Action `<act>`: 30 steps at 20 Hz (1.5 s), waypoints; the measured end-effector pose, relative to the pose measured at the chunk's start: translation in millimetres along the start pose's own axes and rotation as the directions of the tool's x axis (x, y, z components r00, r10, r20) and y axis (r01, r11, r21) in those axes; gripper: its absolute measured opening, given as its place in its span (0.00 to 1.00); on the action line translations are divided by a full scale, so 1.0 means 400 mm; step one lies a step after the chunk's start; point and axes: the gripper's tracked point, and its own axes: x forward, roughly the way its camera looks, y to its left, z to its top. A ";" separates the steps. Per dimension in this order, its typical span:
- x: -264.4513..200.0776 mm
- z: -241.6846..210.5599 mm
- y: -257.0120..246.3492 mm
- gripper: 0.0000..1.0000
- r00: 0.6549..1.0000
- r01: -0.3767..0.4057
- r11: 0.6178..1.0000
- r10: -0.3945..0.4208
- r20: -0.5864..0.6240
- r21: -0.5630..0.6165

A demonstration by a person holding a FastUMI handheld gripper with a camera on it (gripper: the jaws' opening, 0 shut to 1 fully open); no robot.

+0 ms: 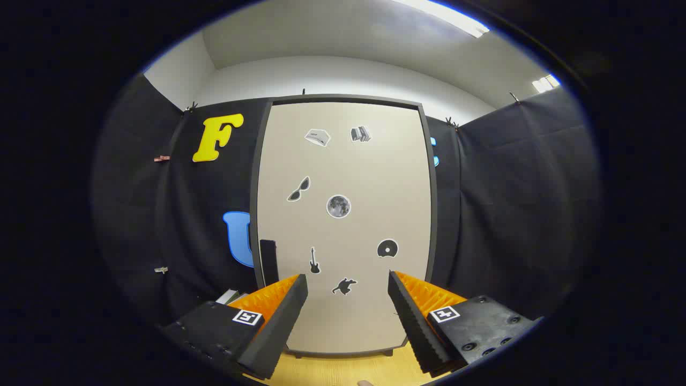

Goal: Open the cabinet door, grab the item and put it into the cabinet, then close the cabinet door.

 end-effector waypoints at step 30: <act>0.052 -0.032 0.176 0.97 0.990 -0.139 0.990 0.139 0.011 -0.001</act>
